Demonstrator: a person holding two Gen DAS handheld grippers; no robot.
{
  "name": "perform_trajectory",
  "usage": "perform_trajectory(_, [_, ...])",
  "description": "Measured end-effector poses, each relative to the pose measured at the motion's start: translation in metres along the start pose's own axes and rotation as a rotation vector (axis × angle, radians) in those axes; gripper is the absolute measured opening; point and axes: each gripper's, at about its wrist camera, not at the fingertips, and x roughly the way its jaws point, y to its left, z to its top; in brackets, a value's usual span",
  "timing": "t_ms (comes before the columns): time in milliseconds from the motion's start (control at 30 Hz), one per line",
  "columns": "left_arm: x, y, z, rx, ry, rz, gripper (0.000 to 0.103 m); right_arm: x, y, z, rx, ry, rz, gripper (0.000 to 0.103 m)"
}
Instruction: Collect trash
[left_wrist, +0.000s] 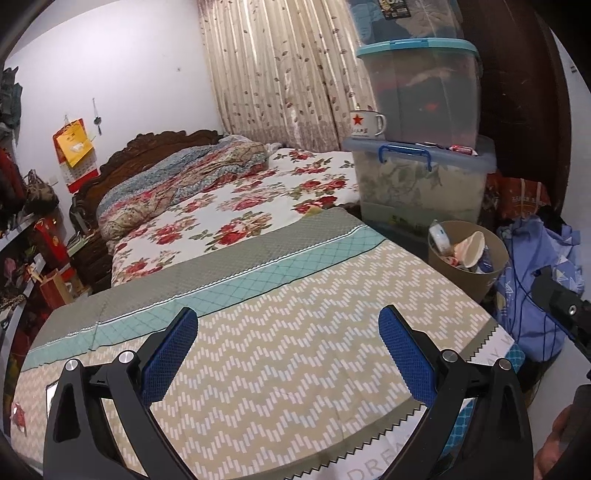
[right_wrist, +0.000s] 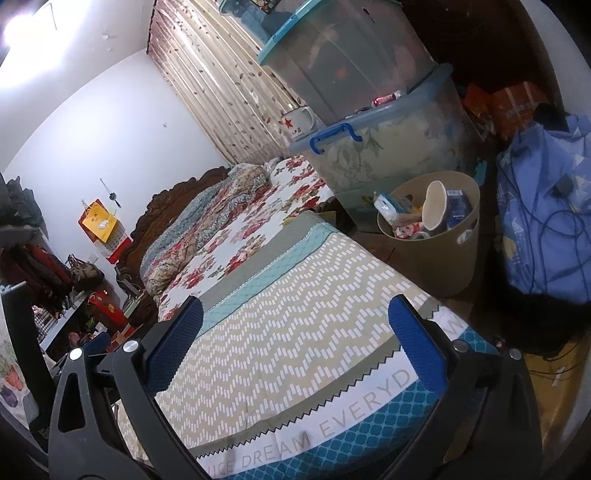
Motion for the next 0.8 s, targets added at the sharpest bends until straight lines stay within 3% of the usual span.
perform_trajectory(800, [0.0039,-0.0067,-0.0064,0.015,0.026,0.005,0.095,0.0068,0.0023,-0.0069,0.012,0.044,0.006,0.099])
